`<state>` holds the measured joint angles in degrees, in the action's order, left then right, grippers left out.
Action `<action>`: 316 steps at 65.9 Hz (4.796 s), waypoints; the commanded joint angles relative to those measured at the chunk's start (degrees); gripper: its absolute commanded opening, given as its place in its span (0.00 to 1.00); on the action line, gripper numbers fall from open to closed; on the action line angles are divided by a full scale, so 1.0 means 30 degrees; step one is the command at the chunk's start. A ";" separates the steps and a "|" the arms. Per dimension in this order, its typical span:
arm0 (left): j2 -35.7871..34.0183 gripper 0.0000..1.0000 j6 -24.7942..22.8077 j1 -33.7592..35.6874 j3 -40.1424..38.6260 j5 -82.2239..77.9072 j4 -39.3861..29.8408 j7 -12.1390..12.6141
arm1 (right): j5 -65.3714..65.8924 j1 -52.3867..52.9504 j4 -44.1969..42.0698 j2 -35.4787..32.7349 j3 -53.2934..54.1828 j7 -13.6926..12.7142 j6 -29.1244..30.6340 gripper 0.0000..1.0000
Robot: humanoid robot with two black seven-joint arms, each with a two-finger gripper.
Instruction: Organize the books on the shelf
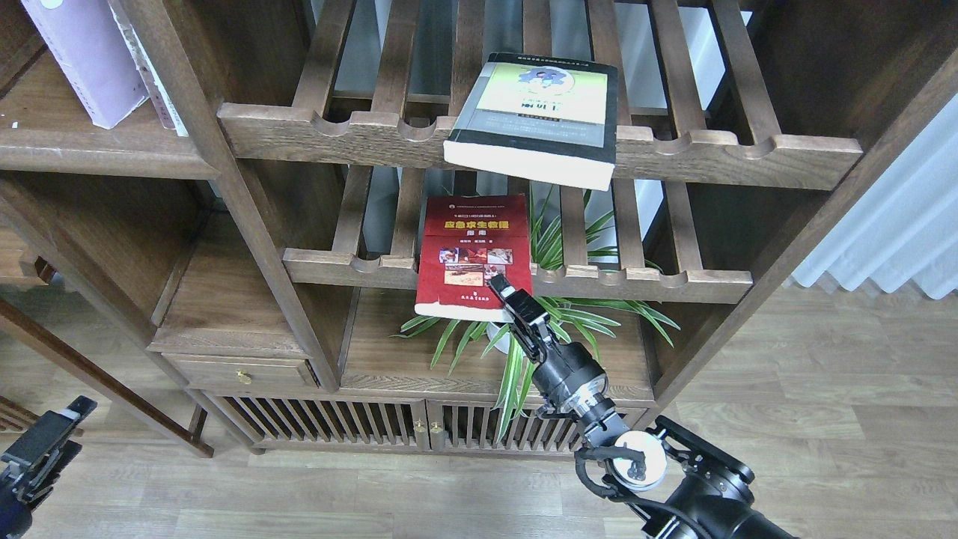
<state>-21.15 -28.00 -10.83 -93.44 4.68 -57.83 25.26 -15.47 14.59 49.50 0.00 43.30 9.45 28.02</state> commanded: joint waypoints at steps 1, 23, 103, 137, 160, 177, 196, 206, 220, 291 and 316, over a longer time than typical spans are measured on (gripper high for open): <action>0.0049 1.00 0.0000 -0.0199 0.0296 0.0051 0.0001 -0.0157 | 0.0146 -0.0730 0.0023 -0.0002 -0.0164 -0.0953 -0.0007 0.04; -0.0155 1.00 0.0000 0.0474 0.6152 0.4530 -0.0058 -0.0333 | 0.0644 -0.3454 0.0462 -0.0002 -0.0193 -0.2447 -0.0007 0.04; 0.2129 1.00 0.0000 0.3287 1.5677 0.9427 -0.0058 -0.1739 | 0.1201 -0.6854 0.1605 -0.0002 -0.2215 -0.4558 -0.0007 0.05; 0.3419 0.98 0.0000 0.3815 1.5794 0.8841 0.0616 -0.1593 | 0.1201 -0.7294 0.1839 -0.0002 -0.2420 -0.4792 -0.0007 0.05; 0.2100 1.00 0.0000 0.3170 1.5911 0.8577 0.0997 -0.1710 | 0.1113 -0.7205 0.1839 -0.0002 -0.2390 -0.4763 -0.0007 0.05; 0.3330 0.97 0.0000 0.3639 1.5999 0.8372 0.1084 -0.1681 | 0.1230 -0.7498 0.1956 -0.0002 -0.2625 -0.4880 -0.0007 0.05; 0.3741 0.90 0.0000 0.3785 1.6293 0.8342 0.1143 -0.1681 | 0.1230 -0.7586 0.2132 -0.0002 -0.2625 -0.4880 -0.0007 0.05; 0.3770 0.81 0.0000 0.4225 1.6322 0.8372 0.1904 -0.1681 | 0.1230 -0.7616 0.2161 -0.0002 -0.2625 -0.4880 -0.0007 0.05; 0.3917 0.73 0.0000 0.4899 1.6526 0.8342 0.2550 -0.1593 | 0.1260 -0.7967 0.2161 -0.0002 -0.2654 -0.5114 -0.0007 0.05; 0.3067 0.18 0.0000 0.5280 1.7376 0.8343 0.2696 -0.1212 | 0.1289 -0.7118 0.1839 -0.0002 -0.2332 -0.5056 -0.0007 0.06; 0.2833 0.17 0.0000 0.5280 1.7054 0.7873 0.2667 -0.1329 | 0.1377 -0.6883 0.1546 -0.0002 -0.2361 -0.5056 -0.0007 0.43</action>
<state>-12.57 -28.02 5.11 -41.70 28.29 -49.84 21.65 -11.65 -6.04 54.24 0.02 36.24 -5.65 28.01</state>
